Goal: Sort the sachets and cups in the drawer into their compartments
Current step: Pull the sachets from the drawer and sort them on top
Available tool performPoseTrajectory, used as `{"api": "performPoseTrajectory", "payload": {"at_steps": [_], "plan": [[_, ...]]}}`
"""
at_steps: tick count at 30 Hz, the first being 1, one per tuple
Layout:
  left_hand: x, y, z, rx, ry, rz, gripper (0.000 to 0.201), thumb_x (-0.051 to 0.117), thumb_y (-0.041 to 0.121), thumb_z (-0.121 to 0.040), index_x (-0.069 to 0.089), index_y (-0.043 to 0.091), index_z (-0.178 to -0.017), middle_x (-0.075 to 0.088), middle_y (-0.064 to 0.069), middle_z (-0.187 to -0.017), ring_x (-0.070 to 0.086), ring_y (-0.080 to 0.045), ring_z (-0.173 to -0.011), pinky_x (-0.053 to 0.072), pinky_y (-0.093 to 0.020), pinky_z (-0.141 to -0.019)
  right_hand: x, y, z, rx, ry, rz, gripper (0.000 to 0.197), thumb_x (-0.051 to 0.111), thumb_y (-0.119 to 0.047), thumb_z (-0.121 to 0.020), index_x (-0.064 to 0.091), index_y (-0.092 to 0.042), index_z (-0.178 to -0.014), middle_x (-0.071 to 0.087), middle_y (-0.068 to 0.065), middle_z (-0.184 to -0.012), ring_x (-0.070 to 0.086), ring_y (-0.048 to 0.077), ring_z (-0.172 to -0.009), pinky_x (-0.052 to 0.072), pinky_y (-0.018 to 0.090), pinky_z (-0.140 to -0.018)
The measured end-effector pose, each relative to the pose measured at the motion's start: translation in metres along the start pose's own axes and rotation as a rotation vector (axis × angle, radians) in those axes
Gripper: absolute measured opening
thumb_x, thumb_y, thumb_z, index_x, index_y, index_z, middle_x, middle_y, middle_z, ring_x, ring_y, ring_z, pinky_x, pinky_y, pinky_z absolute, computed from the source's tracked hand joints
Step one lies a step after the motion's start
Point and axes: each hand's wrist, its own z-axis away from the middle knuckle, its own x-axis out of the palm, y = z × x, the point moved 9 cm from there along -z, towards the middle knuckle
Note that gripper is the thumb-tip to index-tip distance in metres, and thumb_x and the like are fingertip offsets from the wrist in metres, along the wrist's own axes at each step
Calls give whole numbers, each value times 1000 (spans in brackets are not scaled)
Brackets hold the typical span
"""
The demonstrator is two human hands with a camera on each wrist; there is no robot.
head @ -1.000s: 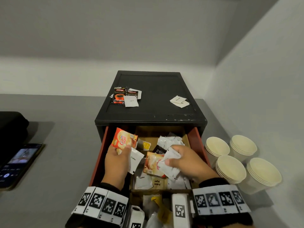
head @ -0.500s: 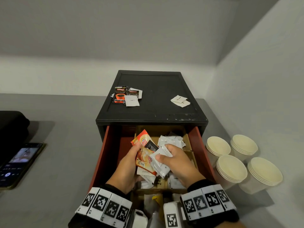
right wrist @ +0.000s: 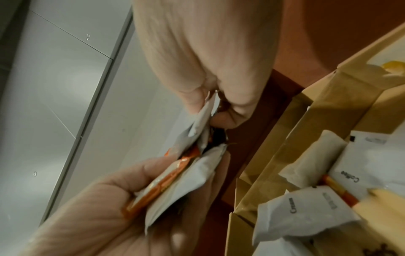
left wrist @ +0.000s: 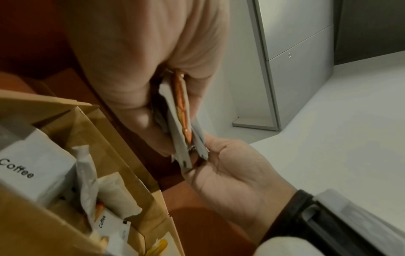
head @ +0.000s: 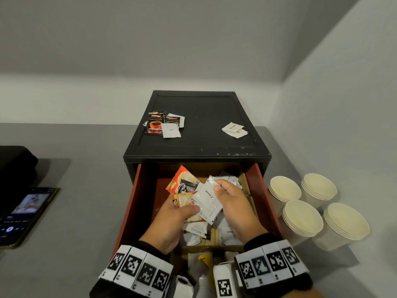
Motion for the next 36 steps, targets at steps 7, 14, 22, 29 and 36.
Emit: {"api": "performPoseTrajectory", "payload": {"at_steps": [7,14,22,29,36], "plan": [[-8,4,0,44,75,17,30,49,-12,-87,57,11,-106,71,-17,-97,69,-29,-83,57,-36,-65,-11,-2,0,-36,111,78,18,50,-17,-96,67,-19,-93,69,0,-94,64,16,-90,54,33,-79],[-28,8,-4,119,212,63,37,50,-11,-88,53,11,-118,69,-16,-104,68,-31,-91,55,-40,-70,-48,13,-1,60,333,-131,19,46,-12,-98,59,-12,-111,64,5,-88,49,9,-58,42,20,-51],[-34,8,-4,133,268,99,34,49,-9,-90,53,10,-118,68,-15,-103,68,-28,-87,54,-35,-64,-36,36,-11,253,295,-364,43,44,7,-93,41,-3,-135,56,10,-117,58,28,-112,47,32,-93],[-34,5,-6,128,243,67,37,49,-10,-89,52,10,-119,68,-17,-107,67,-32,-94,54,-42,-73,-10,21,-4,177,118,-130,32,53,-19,-95,52,-20,-127,57,0,-126,56,14,-108,49,29,-91],[-19,4,-5,92,120,52,36,50,-10,-88,52,6,-121,68,-21,-108,65,-38,-98,54,-47,-80,-2,0,0,25,37,62,14,57,-7,-91,57,-19,-84,63,-4,-79,54,3,-61,40,10,-49]]}}
